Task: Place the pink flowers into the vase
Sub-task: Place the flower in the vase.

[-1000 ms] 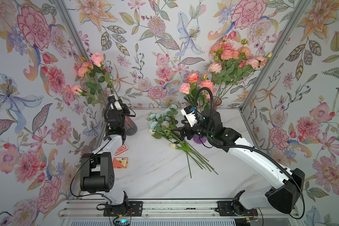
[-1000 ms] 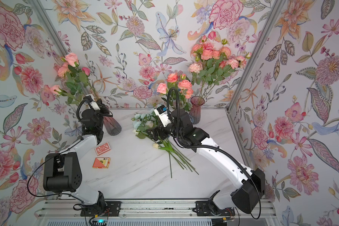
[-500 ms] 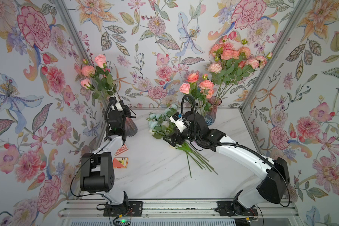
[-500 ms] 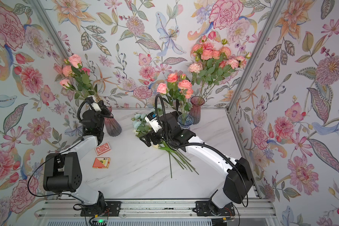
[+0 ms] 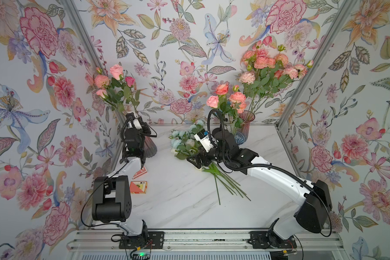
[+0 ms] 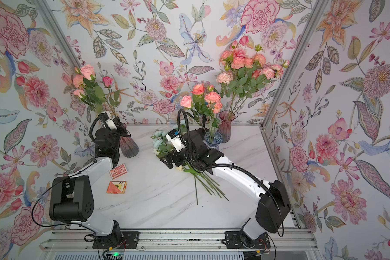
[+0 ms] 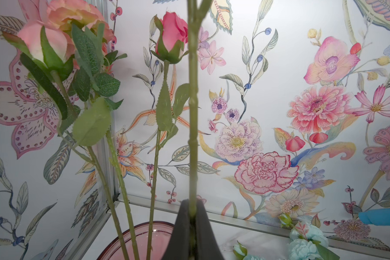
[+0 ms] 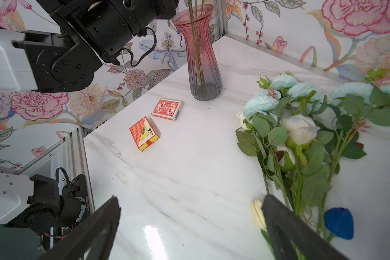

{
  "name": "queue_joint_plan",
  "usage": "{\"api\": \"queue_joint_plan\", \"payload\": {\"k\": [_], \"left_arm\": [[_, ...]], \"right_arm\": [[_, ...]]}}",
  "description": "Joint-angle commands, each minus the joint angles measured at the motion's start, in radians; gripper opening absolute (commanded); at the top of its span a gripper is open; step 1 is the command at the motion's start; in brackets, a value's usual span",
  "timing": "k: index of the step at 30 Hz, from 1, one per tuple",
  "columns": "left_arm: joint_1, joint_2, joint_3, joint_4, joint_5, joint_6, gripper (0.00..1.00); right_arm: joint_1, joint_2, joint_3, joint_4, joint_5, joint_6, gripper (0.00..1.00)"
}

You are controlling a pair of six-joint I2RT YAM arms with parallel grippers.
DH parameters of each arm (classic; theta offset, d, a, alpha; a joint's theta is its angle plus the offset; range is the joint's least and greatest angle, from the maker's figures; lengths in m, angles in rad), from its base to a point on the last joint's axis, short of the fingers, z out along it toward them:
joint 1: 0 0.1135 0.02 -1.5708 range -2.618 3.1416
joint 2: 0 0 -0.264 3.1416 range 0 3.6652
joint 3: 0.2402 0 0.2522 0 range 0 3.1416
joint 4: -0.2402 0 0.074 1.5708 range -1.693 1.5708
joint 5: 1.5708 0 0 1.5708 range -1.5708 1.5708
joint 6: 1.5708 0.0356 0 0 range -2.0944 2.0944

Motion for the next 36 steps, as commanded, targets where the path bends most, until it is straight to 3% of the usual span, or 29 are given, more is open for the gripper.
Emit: {"api": "queue_joint_plan", "payload": {"k": [1, 25, 36], "left_arm": [[-0.010, -0.060, -0.022, 0.022, 0.000, 0.000, 0.00], [-0.058, -0.177, -0.038, -0.054, 0.010, 0.028, 0.00], [-0.058, -0.242, 0.122, -0.179, 0.037, 0.100, 0.00]], "right_arm": [[0.005, -0.016, -0.006, 0.019, -0.007, 0.005, 0.99], [0.007, -0.072, -0.059, 0.048, -0.005, 0.017, 0.99], [0.008, -0.082, -0.064, 0.052, -0.004, 0.016, 1.00]]}}
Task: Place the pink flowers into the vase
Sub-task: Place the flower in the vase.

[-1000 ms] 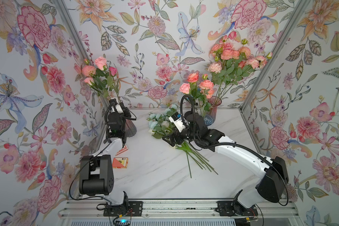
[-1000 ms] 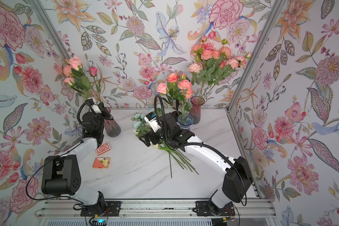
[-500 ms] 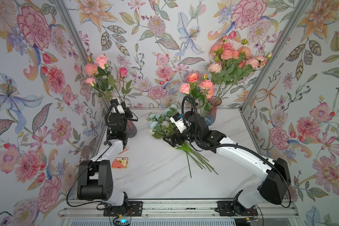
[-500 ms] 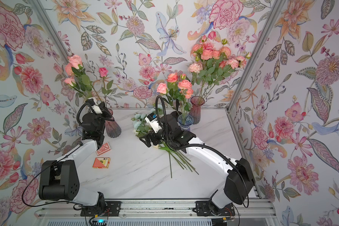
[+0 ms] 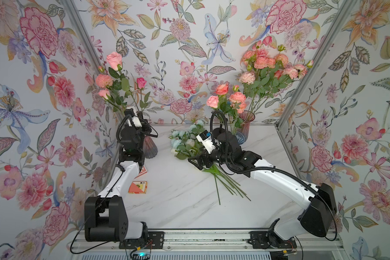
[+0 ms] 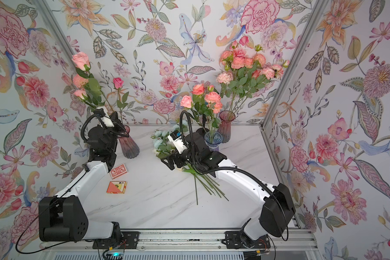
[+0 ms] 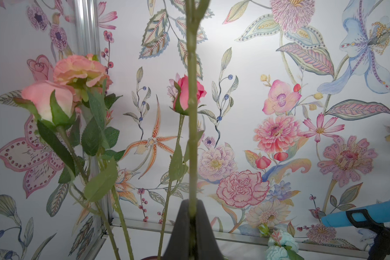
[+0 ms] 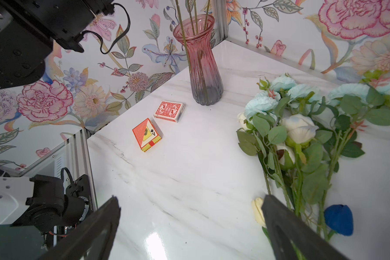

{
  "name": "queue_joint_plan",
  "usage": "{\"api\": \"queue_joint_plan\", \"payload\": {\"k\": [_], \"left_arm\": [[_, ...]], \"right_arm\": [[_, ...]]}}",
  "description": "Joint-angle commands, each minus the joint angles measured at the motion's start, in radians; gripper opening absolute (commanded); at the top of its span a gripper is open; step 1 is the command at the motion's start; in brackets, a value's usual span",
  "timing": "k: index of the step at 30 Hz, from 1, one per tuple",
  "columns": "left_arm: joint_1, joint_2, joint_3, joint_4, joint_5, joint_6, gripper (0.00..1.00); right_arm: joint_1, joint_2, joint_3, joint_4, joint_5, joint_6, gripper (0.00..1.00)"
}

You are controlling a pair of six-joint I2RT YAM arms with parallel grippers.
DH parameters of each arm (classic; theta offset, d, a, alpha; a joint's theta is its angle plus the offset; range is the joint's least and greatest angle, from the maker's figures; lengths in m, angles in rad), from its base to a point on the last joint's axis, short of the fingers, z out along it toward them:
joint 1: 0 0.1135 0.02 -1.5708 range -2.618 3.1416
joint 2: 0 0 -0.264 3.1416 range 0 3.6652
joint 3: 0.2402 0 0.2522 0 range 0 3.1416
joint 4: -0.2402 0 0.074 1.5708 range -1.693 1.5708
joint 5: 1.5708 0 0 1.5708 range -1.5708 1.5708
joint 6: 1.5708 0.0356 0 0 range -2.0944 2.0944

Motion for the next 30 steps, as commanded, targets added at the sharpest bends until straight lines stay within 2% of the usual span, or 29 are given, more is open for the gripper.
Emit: {"api": "queue_joint_plan", "payload": {"k": [1, 7, 12, 19, 30], "left_arm": [[-0.006, -0.041, 0.085, -0.034, 0.019, 0.051, 0.00], [-0.001, -0.020, 0.205, -0.055, -0.011, 0.107, 0.00], [0.010, 0.037, 0.249, -0.024, -0.063, 0.145, 0.00], [0.033, 0.120, 0.210, 0.053, -0.106, 0.152, 0.00], [0.048, 0.222, 0.113, 0.134, -0.110, 0.114, 0.00]], "right_arm": [[0.007, -0.029, -0.006, 0.020, -0.006, 0.004, 0.99], [0.007, -0.024, -0.004, 0.024, -0.006, 0.002, 0.99], [0.004, -0.019, -0.004, 0.024, -0.007, 0.000, 0.99], [-0.006, -0.009, -0.016, 0.030, -0.015, -0.003, 0.99], [-0.020, 0.022, -0.021, 0.044, -0.034, 0.006, 0.99]]}}
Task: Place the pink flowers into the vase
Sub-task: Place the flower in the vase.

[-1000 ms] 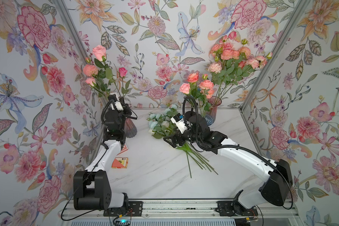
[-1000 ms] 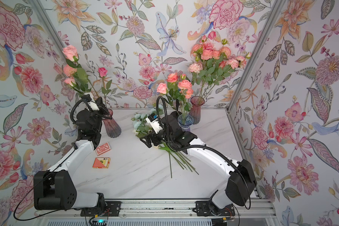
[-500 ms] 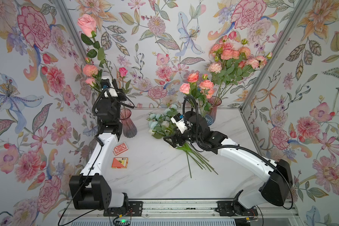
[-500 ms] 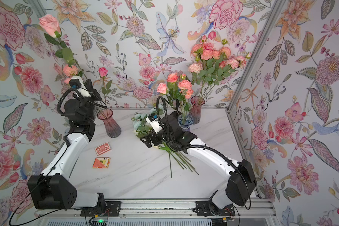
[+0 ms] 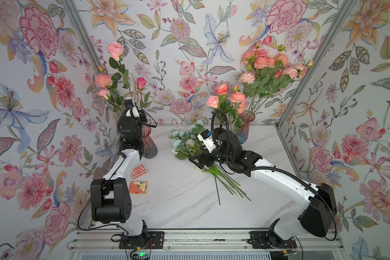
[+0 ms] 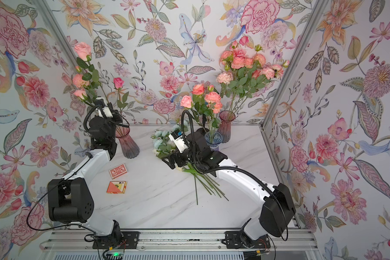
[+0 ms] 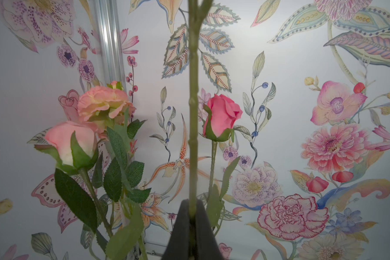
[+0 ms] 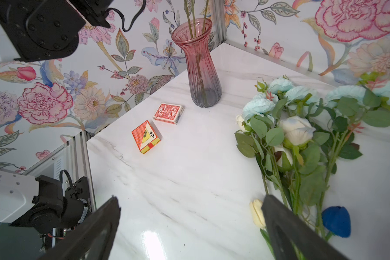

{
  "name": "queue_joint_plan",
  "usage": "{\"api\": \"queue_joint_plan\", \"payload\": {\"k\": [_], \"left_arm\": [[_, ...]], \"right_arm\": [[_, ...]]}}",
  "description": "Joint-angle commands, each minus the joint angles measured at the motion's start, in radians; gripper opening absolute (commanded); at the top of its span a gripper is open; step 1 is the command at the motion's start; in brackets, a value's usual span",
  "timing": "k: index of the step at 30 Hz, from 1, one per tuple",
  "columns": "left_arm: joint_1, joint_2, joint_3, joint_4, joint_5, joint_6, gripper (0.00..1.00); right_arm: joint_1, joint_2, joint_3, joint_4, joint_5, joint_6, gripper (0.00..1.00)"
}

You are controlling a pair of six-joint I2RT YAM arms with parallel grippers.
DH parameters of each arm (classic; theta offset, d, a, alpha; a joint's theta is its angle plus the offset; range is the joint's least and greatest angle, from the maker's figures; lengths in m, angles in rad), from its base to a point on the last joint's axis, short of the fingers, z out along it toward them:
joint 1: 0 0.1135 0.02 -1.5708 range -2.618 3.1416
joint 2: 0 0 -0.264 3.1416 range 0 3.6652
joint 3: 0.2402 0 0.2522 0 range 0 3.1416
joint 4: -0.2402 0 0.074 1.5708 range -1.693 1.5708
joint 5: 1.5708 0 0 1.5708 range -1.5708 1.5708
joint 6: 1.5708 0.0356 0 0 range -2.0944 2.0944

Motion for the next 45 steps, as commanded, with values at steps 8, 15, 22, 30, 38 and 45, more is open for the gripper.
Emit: {"api": "queue_joint_plan", "payload": {"k": [8, 15, 22, 30, 38, 45], "left_arm": [[0.007, 0.028, -0.115, 0.094, -0.016, -0.056, 0.00], [0.005, 0.018, -0.167, 0.101, -0.019, -0.089, 0.13], [0.005, -0.011, -0.196, 0.078, -0.024, -0.101, 0.28], [-0.006, -0.129, -0.251, 0.031, -0.023, -0.112, 0.72], [-0.025, -0.271, -0.348, -0.027, -0.023, -0.116, 1.00], [-0.036, -0.433, -0.443, -0.044, -0.006, -0.130, 1.00]], "right_arm": [[-0.007, 0.033, -0.013, 0.032, -0.032, 0.015, 1.00], [-0.007, 0.003, -0.031, 0.033, -0.028, 0.018, 0.99], [-0.008, -0.040, -0.057, 0.033, -0.017, 0.027, 0.99], [-0.003, -0.084, -0.065, 0.026, 0.000, 0.039, 0.99], [-0.003, -0.126, -0.072, 0.003, 0.057, 0.036, 1.00], [-0.009, -0.249, -0.097, -0.023, 0.175, -0.002, 0.99]]}}
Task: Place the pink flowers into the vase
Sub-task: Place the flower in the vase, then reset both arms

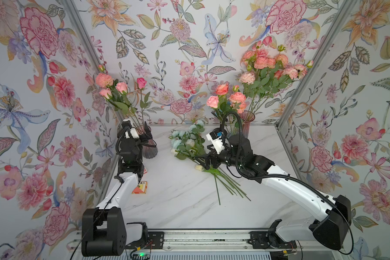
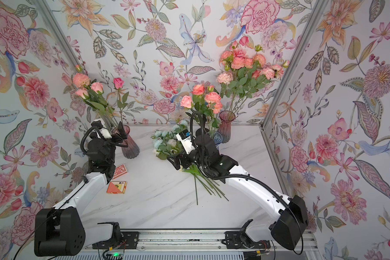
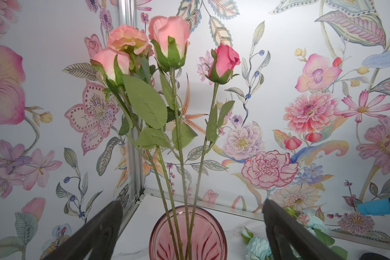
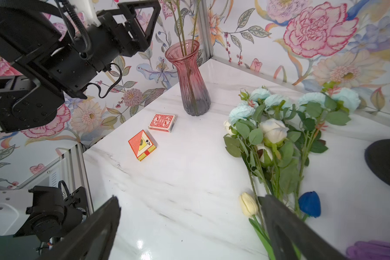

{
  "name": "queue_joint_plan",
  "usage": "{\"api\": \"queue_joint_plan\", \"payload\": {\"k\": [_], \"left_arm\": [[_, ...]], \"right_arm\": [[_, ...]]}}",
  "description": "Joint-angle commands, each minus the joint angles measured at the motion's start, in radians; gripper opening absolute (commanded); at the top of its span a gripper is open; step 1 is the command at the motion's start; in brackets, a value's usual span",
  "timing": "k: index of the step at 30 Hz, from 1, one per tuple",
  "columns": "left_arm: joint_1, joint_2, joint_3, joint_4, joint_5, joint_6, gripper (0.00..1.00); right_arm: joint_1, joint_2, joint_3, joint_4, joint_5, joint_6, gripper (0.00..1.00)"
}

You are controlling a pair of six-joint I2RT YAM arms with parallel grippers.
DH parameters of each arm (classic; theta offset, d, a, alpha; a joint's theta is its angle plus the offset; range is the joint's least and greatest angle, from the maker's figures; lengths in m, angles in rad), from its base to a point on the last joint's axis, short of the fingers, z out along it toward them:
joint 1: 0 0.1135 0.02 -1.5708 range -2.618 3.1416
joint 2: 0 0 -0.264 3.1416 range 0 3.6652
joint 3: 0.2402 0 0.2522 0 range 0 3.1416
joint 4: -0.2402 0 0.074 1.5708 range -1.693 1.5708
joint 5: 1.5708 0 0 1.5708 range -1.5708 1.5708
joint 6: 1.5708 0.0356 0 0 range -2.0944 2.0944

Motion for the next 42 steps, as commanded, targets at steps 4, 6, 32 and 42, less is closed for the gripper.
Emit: {"api": "queue_joint_plan", "payload": {"k": [4, 6, 32, 42], "left_arm": [[-0.019, -0.182, -0.088, -0.032, -0.013, -0.030, 1.00], [-0.023, -0.241, -0.118, -0.057, -0.040, -0.037, 1.00], [-0.055, -0.105, -0.644, 0.253, -0.680, 0.016, 1.00], [-0.081, 0.084, -0.660, 0.628, -0.570, 0.160, 1.00]], "right_arm": [[-0.015, -0.172, -0.035, -0.068, 0.220, -0.071, 0.99], [-0.033, -0.236, -0.061, -0.081, 0.323, -0.084, 0.99], [-0.527, -0.391, -0.955, 0.716, 0.897, -0.175, 0.99], [-0.557, 0.079, -0.894, 1.101, 0.737, -0.304, 0.99]]}}
